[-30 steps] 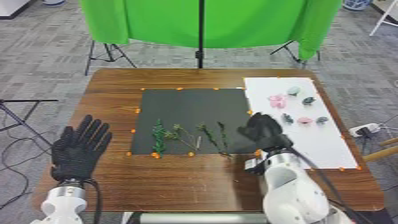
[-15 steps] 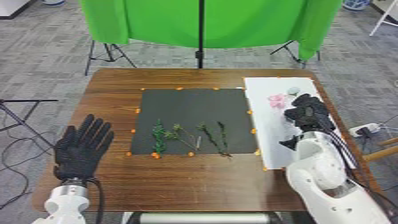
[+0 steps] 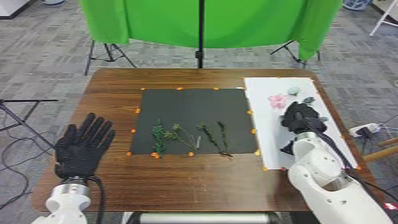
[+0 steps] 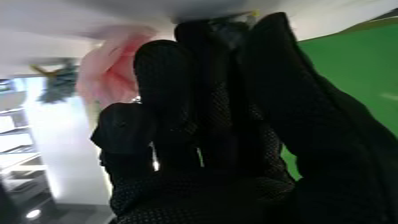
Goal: Arrange flowers
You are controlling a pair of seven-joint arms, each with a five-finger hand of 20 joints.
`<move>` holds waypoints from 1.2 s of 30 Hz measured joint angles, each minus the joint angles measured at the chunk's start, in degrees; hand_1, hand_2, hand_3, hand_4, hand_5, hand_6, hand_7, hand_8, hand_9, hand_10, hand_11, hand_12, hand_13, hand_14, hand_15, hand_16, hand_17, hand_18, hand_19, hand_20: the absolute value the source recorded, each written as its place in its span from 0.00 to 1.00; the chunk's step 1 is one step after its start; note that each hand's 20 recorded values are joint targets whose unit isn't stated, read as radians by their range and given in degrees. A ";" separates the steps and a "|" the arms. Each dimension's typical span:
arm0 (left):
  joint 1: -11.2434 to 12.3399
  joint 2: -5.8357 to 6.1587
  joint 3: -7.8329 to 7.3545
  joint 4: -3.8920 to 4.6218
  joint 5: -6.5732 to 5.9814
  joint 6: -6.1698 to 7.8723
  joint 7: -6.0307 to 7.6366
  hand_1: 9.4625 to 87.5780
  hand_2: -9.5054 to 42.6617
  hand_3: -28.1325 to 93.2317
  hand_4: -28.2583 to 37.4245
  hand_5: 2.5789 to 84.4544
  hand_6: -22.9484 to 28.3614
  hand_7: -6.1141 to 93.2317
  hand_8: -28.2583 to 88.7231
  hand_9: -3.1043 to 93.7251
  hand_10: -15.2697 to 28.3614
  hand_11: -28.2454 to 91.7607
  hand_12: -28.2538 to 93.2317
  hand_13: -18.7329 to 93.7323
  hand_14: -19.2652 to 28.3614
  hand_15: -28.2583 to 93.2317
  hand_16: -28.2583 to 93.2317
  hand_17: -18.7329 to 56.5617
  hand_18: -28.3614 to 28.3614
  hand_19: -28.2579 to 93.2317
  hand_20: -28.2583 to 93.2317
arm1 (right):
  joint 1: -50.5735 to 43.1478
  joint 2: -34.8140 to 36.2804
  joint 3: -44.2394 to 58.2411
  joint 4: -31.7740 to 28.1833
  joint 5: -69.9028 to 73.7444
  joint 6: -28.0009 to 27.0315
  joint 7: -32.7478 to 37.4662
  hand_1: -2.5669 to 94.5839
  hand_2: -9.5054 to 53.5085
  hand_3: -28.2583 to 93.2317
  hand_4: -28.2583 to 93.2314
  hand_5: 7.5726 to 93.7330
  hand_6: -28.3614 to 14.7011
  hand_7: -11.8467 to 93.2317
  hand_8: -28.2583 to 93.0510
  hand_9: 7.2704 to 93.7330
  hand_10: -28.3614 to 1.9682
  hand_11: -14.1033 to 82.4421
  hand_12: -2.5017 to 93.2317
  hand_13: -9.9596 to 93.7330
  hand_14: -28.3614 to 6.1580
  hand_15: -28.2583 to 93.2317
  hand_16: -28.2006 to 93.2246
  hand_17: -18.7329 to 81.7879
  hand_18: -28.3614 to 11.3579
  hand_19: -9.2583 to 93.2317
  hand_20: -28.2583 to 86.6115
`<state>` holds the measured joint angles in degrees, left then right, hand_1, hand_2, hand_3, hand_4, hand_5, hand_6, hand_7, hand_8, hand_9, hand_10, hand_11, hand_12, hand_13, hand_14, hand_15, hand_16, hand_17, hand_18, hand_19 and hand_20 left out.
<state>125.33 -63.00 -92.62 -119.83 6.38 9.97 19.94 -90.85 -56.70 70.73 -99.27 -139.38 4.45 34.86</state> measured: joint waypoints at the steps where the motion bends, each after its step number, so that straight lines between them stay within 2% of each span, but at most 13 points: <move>1: -0.01 0.00 0.03 0.00 -0.01 0.00 -0.04 0.25 0.46 0.88 0.00 0.51 0.64 0.15 0.16 0.42 0.70 0.40 0.30 0.41 0.74 0.51 0.17 0.14 0.75 0.53 0.32 | 0.20 0.00 -0.18 0.20 -0.14 0.10 -0.67 0.70 0.00 0.70 0.00 0.83 0.66 0.35 0.23 0.93 0.56 0.24 0.40 0.76 0.51 0.76 0.52 0.54 0.11 1.00 0.74; 5: -0.21 0.00 0.16 0.06 -0.01 0.00 -0.21 0.25 0.46 0.88 0.00 0.51 0.64 0.15 0.16 0.42 0.70 0.40 0.30 0.41 0.74 0.51 0.17 0.14 0.75 0.53 0.32 | 0.51 0.01 -1.06 0.78 -1.17 2.39 -1.71 0.68 0.00 0.77 0.00 0.87 0.66 0.39 0.24 0.97 0.55 0.25 0.43 0.79 0.53 0.74 0.54 0.55 0.11 1.00 0.74; 9: -0.37 0.08 0.17 0.16 -0.02 0.00 -0.31 0.25 0.45 0.88 0.00 0.51 0.64 0.15 0.16 0.42 0.70 0.40 0.30 0.41 0.74 0.51 0.17 0.14 0.75 0.53 0.32 | 0.29 0.08 -2.18 1.10 -1.38 8.08 -2.22 0.67 0.00 0.78 0.00 0.87 0.66 0.40 0.25 0.97 0.56 0.25 0.44 0.79 0.53 0.75 0.55 0.55 0.10 1.00 0.74; 12: -0.37 0.11 0.01 0.16 -0.03 0.00 -0.36 0.25 0.45 0.88 0.00 0.51 0.64 0.15 0.16 0.43 0.70 0.40 0.30 0.41 0.74 0.51 0.17 0.14 0.75 0.53 0.32 | 0.00 0.40 -2.74 -0.25 -0.43 9.14 -3.02 0.67 0.00 0.78 0.00 0.85 0.66 0.40 0.24 0.96 0.56 0.25 0.44 0.77 0.53 0.75 0.55 0.54 0.12 1.00 0.74; 15: -0.30 0.12 -0.24 0.16 -0.15 0.05 -0.43 0.25 0.45 0.88 0.00 0.51 0.64 0.15 0.16 0.42 0.71 0.40 0.30 0.41 0.74 0.51 0.17 0.14 0.75 0.53 0.32 | 0.01 0.64 -2.41 -4.52 5.73 4.77 -5.77 0.66 0.00 0.79 0.00 0.84 0.66 0.40 0.24 0.94 0.56 0.25 0.44 0.76 0.53 0.76 0.55 0.54 0.12 1.00 0.73; 19: -0.20 0.15 -0.68 0.16 -0.27 0.13 -0.45 0.25 0.45 0.88 0.00 0.51 0.64 0.15 0.16 0.43 0.71 0.40 0.30 0.41 0.74 0.51 0.17 0.14 0.75 0.53 0.32 | 2.89 0.39 -4.00 -9.89 13.73 -8.56 -11.72 0.67 0.00 0.78 0.00 0.80 0.64 0.40 0.23 0.91 0.56 0.24 0.43 0.74 0.54 0.74 0.55 0.52 0.13 1.00 0.72; 21: -0.11 0.23 -0.88 0.16 -0.27 0.22 -0.38 0.25 0.45 0.88 0.00 0.51 0.64 0.15 0.16 0.43 0.71 0.40 0.30 0.41 0.74 0.52 0.17 0.14 0.75 0.53 0.32 | 6.30 -0.38 -7.46 -9.85 13.50 -12.45 -14.41 0.67 0.00 0.78 0.00 0.80 0.64 0.40 0.23 0.91 0.56 0.24 0.43 0.74 0.54 0.74 0.55 0.52 0.13 1.00 0.72; 29: 0.13 0.83 -0.77 0.20 -0.26 0.62 0.29 0.25 0.45 0.88 0.00 0.51 0.64 0.16 0.16 0.43 0.71 0.41 0.29 0.41 0.74 0.52 0.16 0.14 0.75 0.53 0.32 | 20.15 -11.51 -21.88 -0.20 4.56 -15.57 -24.41 0.70 0.00 0.74 0.00 0.79 0.61 0.39 0.25 0.91 0.55 0.25 0.44 0.74 0.52 0.74 0.55 0.52 0.14 1.00 0.72; 32: -0.33 1.22 -0.16 0.59 -0.28 0.97 0.83 0.25 0.45 0.88 0.00 0.52 0.64 0.16 0.16 0.43 0.71 0.41 0.29 0.41 0.74 0.52 0.16 0.14 0.75 0.53 0.32 | 23.51 -15.64 -26.79 2.28 2.26 -15.63 -26.47 0.72 0.00 0.72 0.00 0.78 0.59 0.39 0.26 0.91 0.53 0.25 0.45 0.74 0.52 0.74 0.55 0.51 0.15 1.00 0.72; 36: -0.90 2.17 0.83 0.62 -0.94 2.30 2.36 0.25 0.45 0.88 0.00 0.52 0.64 0.16 0.16 0.44 0.70 0.42 0.29 0.42 0.74 0.54 0.15 0.13 0.75 0.54 0.32 | 24.96 -20.18 -30.53 3.97 0.83 -15.68 -26.69 0.76 0.00 0.67 0.00 0.79 0.57 0.37 0.29 0.93 0.53 0.24 0.47 0.75 0.53 0.74 0.56 0.51 0.16 1.00 0.73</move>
<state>124.43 -60.83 -91.80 -119.21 5.44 12.26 22.30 -65.89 -76.89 40.20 -95.29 -138.55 -11.23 8.17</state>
